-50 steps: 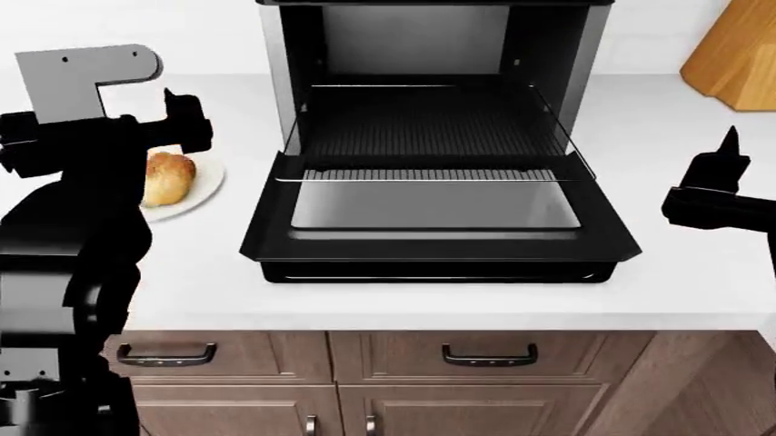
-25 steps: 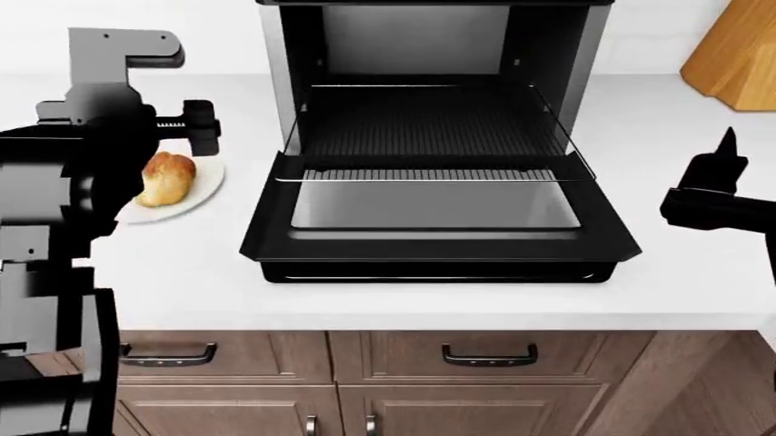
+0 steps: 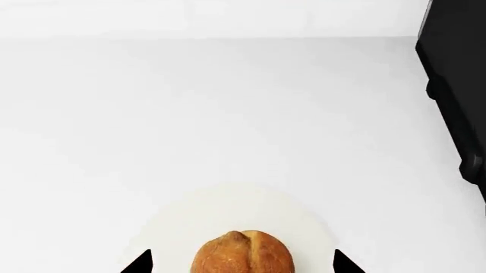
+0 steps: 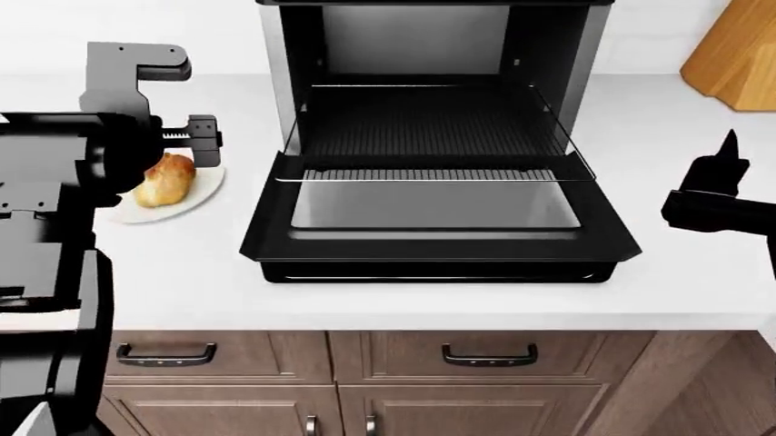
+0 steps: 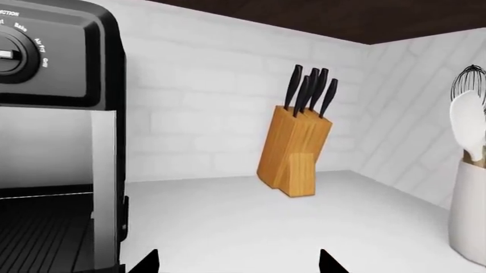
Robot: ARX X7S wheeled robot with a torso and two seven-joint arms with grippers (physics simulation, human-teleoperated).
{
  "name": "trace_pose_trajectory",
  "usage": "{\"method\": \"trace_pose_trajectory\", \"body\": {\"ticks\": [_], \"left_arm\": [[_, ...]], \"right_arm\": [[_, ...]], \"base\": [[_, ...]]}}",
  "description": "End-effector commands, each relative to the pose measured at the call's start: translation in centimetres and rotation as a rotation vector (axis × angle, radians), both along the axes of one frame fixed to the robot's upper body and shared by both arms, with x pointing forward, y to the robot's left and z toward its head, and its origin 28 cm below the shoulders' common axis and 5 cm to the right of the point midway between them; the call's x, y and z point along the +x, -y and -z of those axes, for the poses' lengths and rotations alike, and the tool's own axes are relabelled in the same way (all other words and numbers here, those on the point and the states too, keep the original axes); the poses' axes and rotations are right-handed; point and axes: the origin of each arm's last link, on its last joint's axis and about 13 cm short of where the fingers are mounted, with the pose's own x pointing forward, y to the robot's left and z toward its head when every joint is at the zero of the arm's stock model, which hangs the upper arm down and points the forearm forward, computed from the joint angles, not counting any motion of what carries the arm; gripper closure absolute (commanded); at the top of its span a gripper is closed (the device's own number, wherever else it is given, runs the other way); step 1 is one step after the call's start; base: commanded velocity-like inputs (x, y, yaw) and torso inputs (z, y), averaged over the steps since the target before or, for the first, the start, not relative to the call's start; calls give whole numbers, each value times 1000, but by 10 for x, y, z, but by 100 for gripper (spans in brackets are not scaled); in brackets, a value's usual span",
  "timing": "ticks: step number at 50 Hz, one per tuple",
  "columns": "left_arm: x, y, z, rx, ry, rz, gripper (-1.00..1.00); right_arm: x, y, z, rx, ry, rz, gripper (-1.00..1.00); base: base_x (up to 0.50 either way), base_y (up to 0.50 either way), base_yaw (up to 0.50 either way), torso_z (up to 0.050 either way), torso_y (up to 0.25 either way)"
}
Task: Place the bread on the rack of the toaster oven.
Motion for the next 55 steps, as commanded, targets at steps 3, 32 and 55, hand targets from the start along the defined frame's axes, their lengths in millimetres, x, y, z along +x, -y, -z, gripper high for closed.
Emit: {"method": "trace_pose_trajectory", "body": {"ticks": [3, 32, 55], "left_arm": [[6, -1, 8, -21, -44, 3, -100], [12, -7, 30, -7, -88, -42, -100], [13, -8, 29, -14, -60, -33, 100]], "right_arm": [[-3, 1, 1, 1, 1, 5, -100], [-3, 2, 2, 1, -1, 5, -100], [-2, 1, 3, 4, -5, -1, -100]], "base": [[0, 0, 0, 0, 0], [0, 0, 0, 0, 0], [0, 0, 0, 0, 0]]}}
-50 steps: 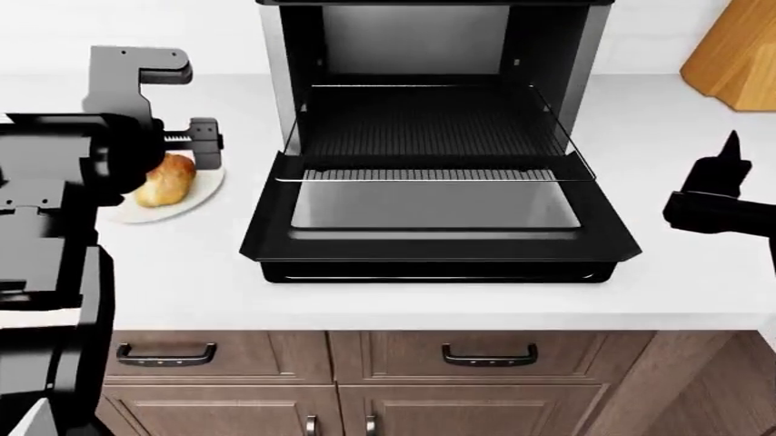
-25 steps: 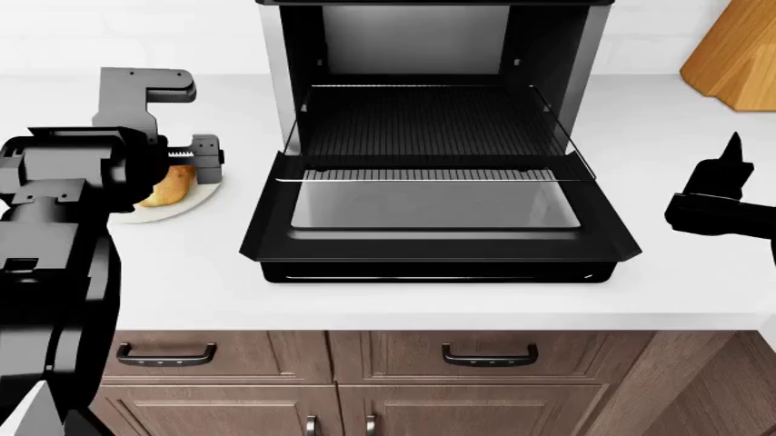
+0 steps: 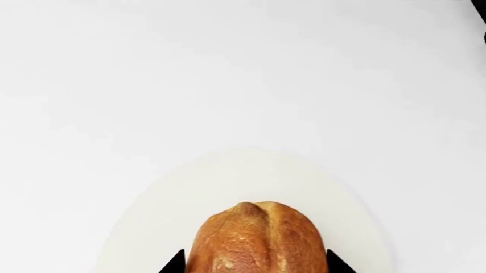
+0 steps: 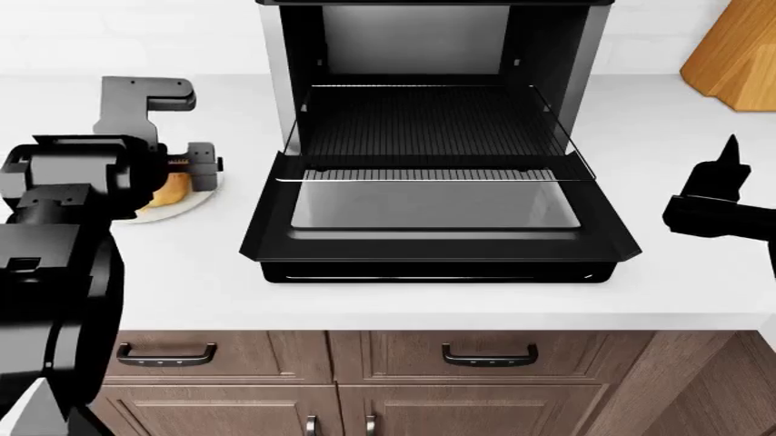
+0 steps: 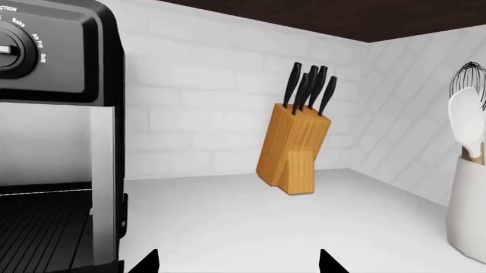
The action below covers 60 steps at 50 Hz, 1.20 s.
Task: Place the bread on the rack of the toaster oven.
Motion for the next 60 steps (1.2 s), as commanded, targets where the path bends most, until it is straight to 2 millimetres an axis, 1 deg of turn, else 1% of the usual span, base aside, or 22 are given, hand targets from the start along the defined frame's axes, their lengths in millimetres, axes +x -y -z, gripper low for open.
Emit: {"method": "trace_pose_trajectory", "body": {"ticks": [1, 5, 8, 15, 19, 23, 25, 27, 30, 40, 48, 55, 60], "left_arm": [[2, 0, -2, -12, 33, 1, 100], [3, 0, -5, -16, 58, 2, 100], [2, -1, -13, -27, 100, -15, 100], [-9, -1, -31, -38, 182, -33, 100], [-20, 0, -40, -47, 208, -23, 100], [-40, 6, -46, -41, 239, 53, 100], [-50, 9, -52, -39, 256, 73, 100], [-56, 11, -55, -39, 270, 88, 100], [-62, 12, -58, -31, 279, 101, 100], [-80, 15, -78, -51, 337, 149, 100], [-90, 22, -84, -71, 353, 197, 100], [-105, 30, -90, -93, 376, 262, 100], [-120, 34, -95, -99, 404, 301, 100]], "right_arm": [[0, 0, 0, 2, -2, -3, -100], [1, 0, 1, 2, -3, -3, -100], [0, 0, 1, 3, -2, -4, -100], [0, 0, 1, 4, -1, -7, -100], [-1, 0, 0, 3, 0, -6, -100], [-1, 0, 0, 5, 0, -5, -100], [-1, 0, -1, 4, 0, -5, -100], [-1, 0, -1, 4, 1, -5, -100], [-2, 1, -1, 7, 1, -4, -100], [-1, -1, -3, 4, 5, -7, -100], [-1, 0, -3, 7, 6, -8, -100], [-1, -1, -4, 7, 5, -10, -100], [-1, -1, -3, 9, 4, -11, -100]], "base": [[0, 0, 0, 0, 0], [0, 0, 0, 0, 0], [0, 0, 0, 0, 0], [0, 0, 0, 0, 0], [0, 0, 0, 0, 0], [0, 0, 0, 0, 0], [0, 0, 0, 0, 0], [0, 0, 0, 0, 0], [0, 0, 0, 0, 0], [0, 0, 0, 0, 0], [0, 0, 0, 0, 0], [0, 0, 0, 0, 0], [0, 0, 0, 0, 2]]}}
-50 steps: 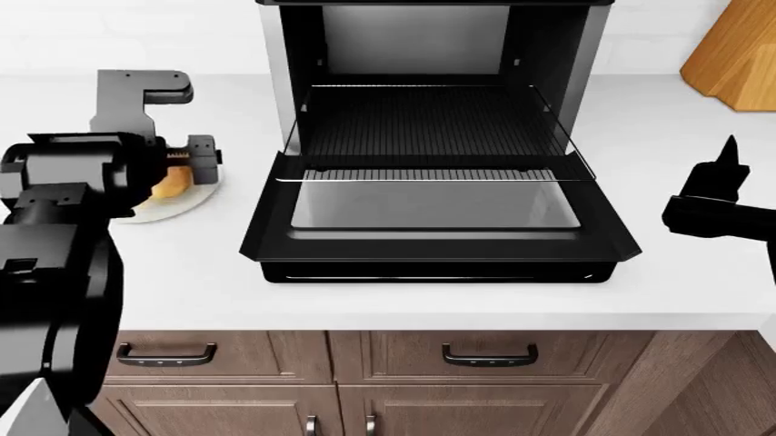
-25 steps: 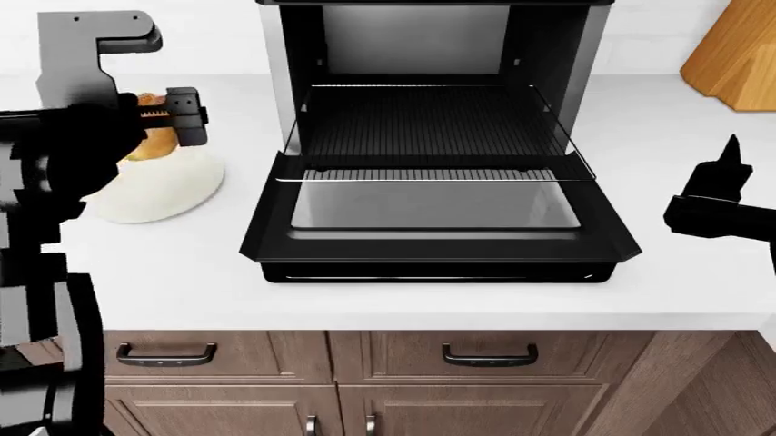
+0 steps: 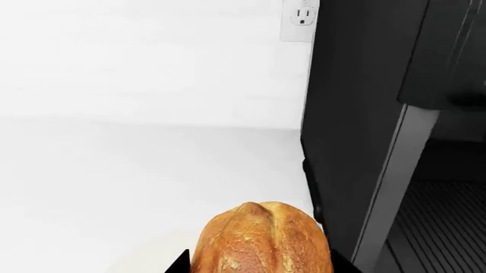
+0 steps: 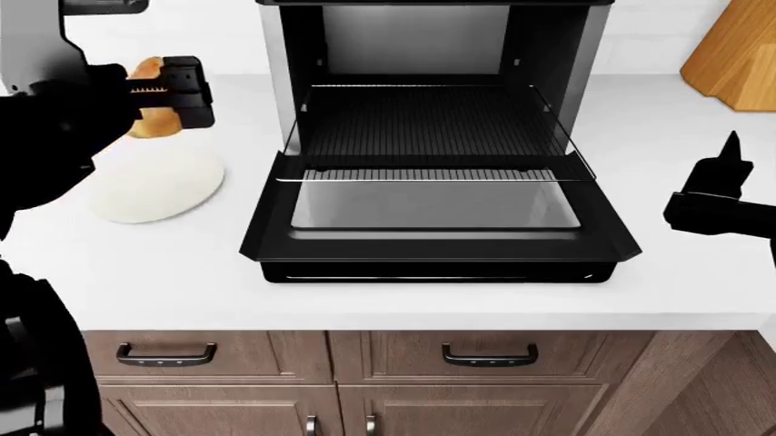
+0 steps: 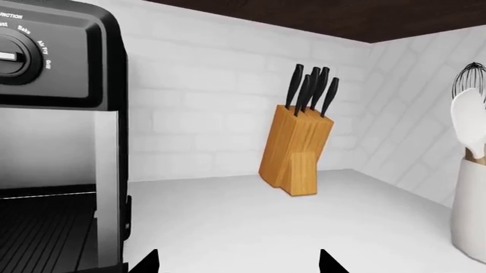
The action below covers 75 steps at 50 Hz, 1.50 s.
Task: Place the bread on the rack of the toaster oven.
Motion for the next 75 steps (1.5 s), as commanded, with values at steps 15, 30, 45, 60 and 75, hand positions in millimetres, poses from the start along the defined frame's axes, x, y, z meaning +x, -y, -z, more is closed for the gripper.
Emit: {"method": "trace_pose_trajectory", "body": {"ticks": [15, 30, 45, 60, 75], "left_arm": [[-45, 26, -26, -34, 95, 177, 100], [-44, 46, -27, -55, 56, 255, 100], [-40, 65, -32, -97, 49, 324, 100], [-37, 84, -41, -139, 35, 365, 100], [-34, 105, -39, -136, -11, 391, 100]], "right_arm": [[1, 0, 0, -1, -1, -5, -100], [3, -2, 0, 1, -2, -12, -100], [4, -1, 2, 6, -5, -19, -100], [6, -1, 2, 6, -9, -22, -100], [7, -2, 6, 11, -13, -25, -100]], "base": [[0, 0, 0, 0, 0], [0, 0, 0, 0, 0], [0, 0, 0, 0, 1], [0, 0, 0, 0, 0], [0, 0, 0, 0, 0]]}}
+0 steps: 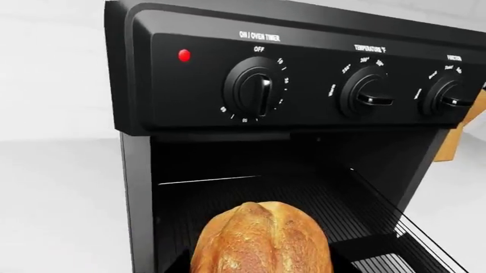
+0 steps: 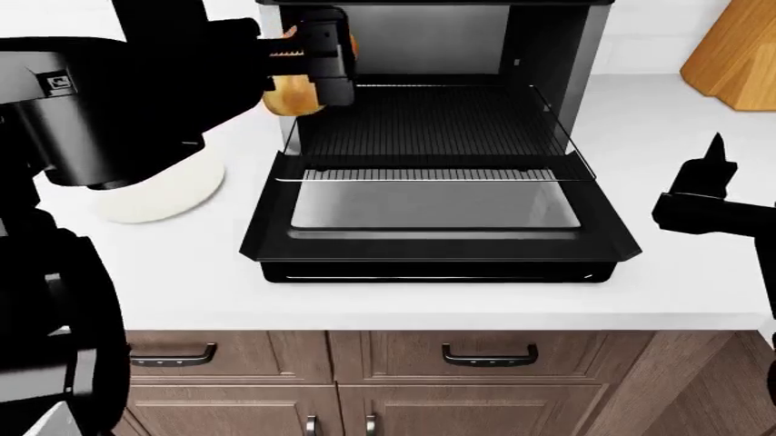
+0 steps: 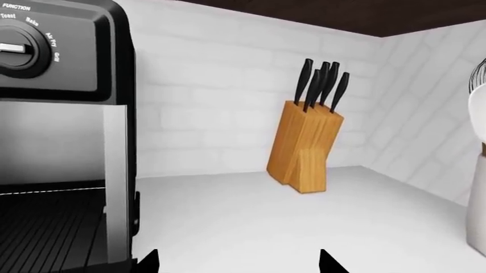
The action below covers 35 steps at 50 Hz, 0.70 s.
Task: Place the bread on the rack of the toaster oven.
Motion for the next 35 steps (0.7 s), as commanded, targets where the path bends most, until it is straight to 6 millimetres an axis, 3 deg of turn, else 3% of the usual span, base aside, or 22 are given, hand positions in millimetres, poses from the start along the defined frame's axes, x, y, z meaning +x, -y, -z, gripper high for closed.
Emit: {"method": "trace_pose_trajectory", "body": {"ticks": [1, 17, 35], "left_arm": [[-2, 15, 0, -6, -22, 31, 100], [-6, 31, -1, -24, -26, 60, 100], [5, 45, 7, -22, -33, 21, 100]], "right_arm": [[1, -1, 2, 2, -4, -3, -100], [1, 0, 4, 7, -5, -3, -100], [1, 1, 6, 7, -9, -6, -100]], "base": [[0, 0, 0, 0, 0], [0, 0, 0, 0, 1], [0, 0, 0, 0, 0]]}}
